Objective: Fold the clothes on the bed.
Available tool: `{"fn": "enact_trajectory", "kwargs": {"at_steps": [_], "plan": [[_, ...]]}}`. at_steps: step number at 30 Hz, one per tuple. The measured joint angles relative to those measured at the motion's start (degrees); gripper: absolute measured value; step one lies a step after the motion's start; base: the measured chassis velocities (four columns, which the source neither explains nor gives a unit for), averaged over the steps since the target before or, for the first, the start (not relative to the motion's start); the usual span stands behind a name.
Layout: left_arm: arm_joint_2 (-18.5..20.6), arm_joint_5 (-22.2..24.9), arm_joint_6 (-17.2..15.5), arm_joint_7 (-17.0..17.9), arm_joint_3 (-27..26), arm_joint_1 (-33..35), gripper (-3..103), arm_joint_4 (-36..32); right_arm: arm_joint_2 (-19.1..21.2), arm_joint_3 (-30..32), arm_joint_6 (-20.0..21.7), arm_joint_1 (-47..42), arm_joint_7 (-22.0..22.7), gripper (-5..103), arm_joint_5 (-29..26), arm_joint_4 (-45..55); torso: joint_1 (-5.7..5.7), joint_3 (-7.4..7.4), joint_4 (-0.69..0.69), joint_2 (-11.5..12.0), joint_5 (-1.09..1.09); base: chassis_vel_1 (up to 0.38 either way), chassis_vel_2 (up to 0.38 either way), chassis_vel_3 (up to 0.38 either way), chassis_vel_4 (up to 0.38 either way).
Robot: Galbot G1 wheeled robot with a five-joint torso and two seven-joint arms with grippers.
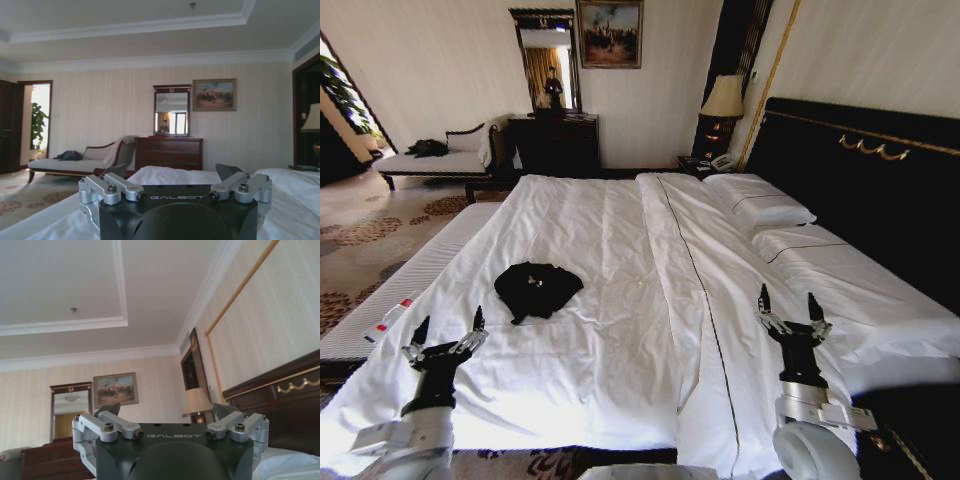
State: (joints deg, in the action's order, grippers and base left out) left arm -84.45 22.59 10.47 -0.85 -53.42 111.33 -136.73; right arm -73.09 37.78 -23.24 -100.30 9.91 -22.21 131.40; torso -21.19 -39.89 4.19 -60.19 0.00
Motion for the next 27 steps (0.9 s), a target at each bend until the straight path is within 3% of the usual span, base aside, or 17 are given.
{"fn": "enact_trajectory", "kwargs": {"at_steps": [4, 7, 9, 10, 14, 15, 16, 19, 20, 21, 22, 24, 27], "plan": [[-1.95, 0.17, 0.69, -3.83, -0.36, 2.42, 100, -1.28, 2.88, -1.59, 1.46, 0.05, 1.19, 100, -0.15, 0.33, 0.0, 0.0, 0.0, 0.0, 0.01, 0.0, 0.0, 0.0, 0.0], [-2.5, 0.86, 0.71, -6.59, -0.51, 2.97, 100, -2.89, 9.72, -3.04, 4.1, 0.43, 5.16, 100, -1.72, 1.56, 0.0, 0.0, -0.01, 0.0, 0.01, 0.0, 0.0, 0.0, 0.0], [-2.19, 0.93, 0.66, -6.43, -0.43, 2.5, 100, -2.96, 10.69, -3.18, 4.85, 0.52, 6.39, 100, -2.24, 2.02, 0.0, 0.0, -0.01, 0.0, 0.01, 0.0, 0.0, 0.0, 0.0], [-1.34, 1.26, 0.13, -5.17, -0.26, 1.67, 100, -3.2, 11.74, -3.07, 7.49, 0.34, 9.34, 100, -3.05, 3.71, 0.0, 0.0, -0.01, 0.0, 0.01, 0.0, 0.0, 0.0, 0.0], [0.05, 2.62, -0.98, -3.42, -0.12, 0.8, 100, -4.2, 12.34, -1.96, 11.61, -0.68, 12.05, 100, -5.67, 7.73, -0.01, -0.01, 0.02, 0.0, 0.0, 0.0, 0.0, 0.0, 0.0], [1.22, 3.65, -2.06, -1.91, 0.01, -0.15, 100, -4.67, 13.59, -1.22, 12.53, -0.79, 14.97, 100, -8.27, 9.93, 0.0, 0.0, 0.01, 0.0, -0.03, 0.0, 0.0, 0.0, 0.0], [1.22, 3.65, -2.06, -1.91, 0.01, -0.15, 100, -4.67, 13.59, -1.22, 12.53, -0.79, 14.97, 100, -8.27, 9.93, 0.0, 0.0, 0.01, 0.0, -0.03, 0.0, 0.0, 0.0, 0.0], [3.32, 3.88, -3.09, 0.98, 0.34, -3.41, 100, -4.43, 18.54, 2.12, 9.74, -1.81, 24.22, 100, -12.73, 8.55, 0.0, 0.0, 0.02, 0.0, -0.04, 0.0, 0.0, 0.0, 0.0], [3.32, 3.88, -3.09, 0.98, 0.34, -3.41, 100, -4.43, 18.54, 2.12, 9.74, -1.81, 24.22, 100, -12.73, 8.55, 0.0, 0.0, 0.02, 0.0, -0.04, 0.0, 0.0, 0.0, 0.0], [3.69, 4.49, -3.67, 1.71, 0.65, -4.24, 100, -4.7, 20.68, 2.91, 8.14, -1.38, 28.71, 100, -11.31, 5.51, 0.0, 0.0, 0.02, 0.0, 0.0, 0.0, 0.0, 0.0, 0.0], [3.81, 4.9, -3.82, 2.25, 0.92, -4.35, 100, -4.96, 21.59, 3.89, 6.9, -0.98, 30.5, 100, -9.64, 3.35, -0.01, -0.01, 0.0, 0.01, 0.02, 0.0, 0.0, 0.0, 0.0], [4.32, 5.39, -3.58, 3.12, 1.61, -4.25, 100, -5.01, 22.3, 7.41, 4.13, -0.44, 31.65, 100, -5.87, -0.34, -0.02, -0.01, -0.02, 0.02, 0.03, 0.0, 0.0, 0.0, 0.0], [4.66, 5.18, -3.04, 3.22, 1.96, -4.25, 100, -4.55, 20.81, 10.63, 4.25, -1.62, 29.92, 100, -5.16, 0.44, -0.02, -0.01, -0.02, 0.02, 0.03, 0.0, 0.0, 0.0, 0.0]]}}
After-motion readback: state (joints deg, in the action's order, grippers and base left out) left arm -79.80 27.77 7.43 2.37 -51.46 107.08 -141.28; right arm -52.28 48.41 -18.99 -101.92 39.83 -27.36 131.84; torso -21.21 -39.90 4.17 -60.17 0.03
